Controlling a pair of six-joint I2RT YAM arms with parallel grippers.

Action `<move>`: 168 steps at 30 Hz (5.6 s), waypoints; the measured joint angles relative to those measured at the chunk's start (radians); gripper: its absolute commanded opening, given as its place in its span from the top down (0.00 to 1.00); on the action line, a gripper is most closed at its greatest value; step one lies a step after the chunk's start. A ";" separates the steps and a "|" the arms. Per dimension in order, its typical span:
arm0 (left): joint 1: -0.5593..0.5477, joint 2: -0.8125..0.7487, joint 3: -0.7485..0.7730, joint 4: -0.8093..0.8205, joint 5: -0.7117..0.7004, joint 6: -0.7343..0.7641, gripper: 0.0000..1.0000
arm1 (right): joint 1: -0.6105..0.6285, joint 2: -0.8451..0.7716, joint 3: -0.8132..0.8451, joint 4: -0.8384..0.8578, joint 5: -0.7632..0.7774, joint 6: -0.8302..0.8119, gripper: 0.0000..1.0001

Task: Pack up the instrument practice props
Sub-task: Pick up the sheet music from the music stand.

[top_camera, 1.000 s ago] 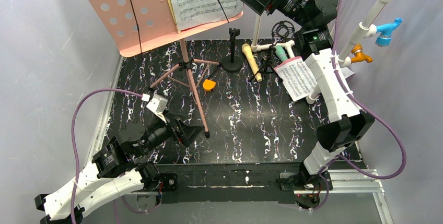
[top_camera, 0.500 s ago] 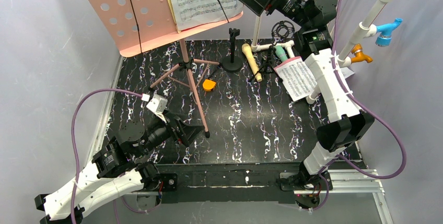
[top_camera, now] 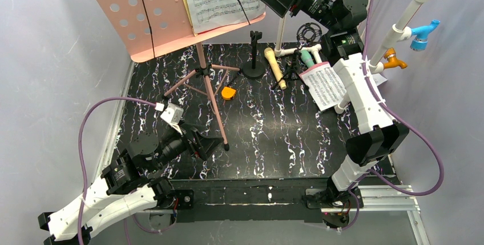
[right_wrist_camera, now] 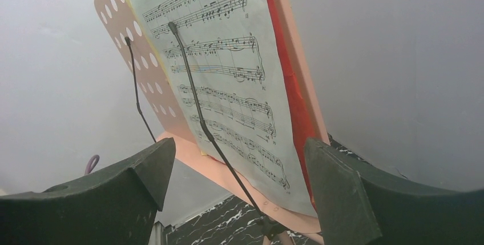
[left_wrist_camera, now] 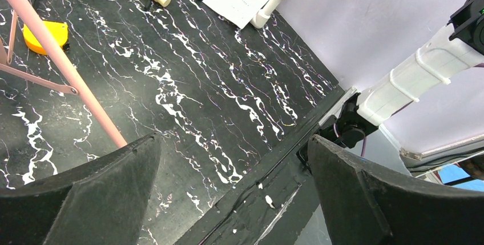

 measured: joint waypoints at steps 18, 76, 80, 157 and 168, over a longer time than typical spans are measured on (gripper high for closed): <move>0.000 0.000 -0.006 0.000 0.000 0.000 0.00 | 0.004 0.000 -0.023 0.035 -0.016 0.018 0.39; 0.000 -0.027 -0.006 -0.023 0.000 -0.006 0.00 | 0.049 0.057 0.228 -0.206 0.053 -0.447 0.99; 0.000 -0.035 -0.006 -0.023 0.000 -0.011 0.00 | 0.030 0.056 0.245 -0.235 0.085 -0.476 0.99; 0.000 -0.007 -0.139 0.249 0.231 0.242 0.00 | -0.310 -0.560 -0.426 -0.142 -0.173 -0.313 0.99; 0.000 0.027 -0.182 0.356 0.225 0.373 0.00 | -0.367 -0.780 -0.804 -0.364 -0.287 -0.408 0.99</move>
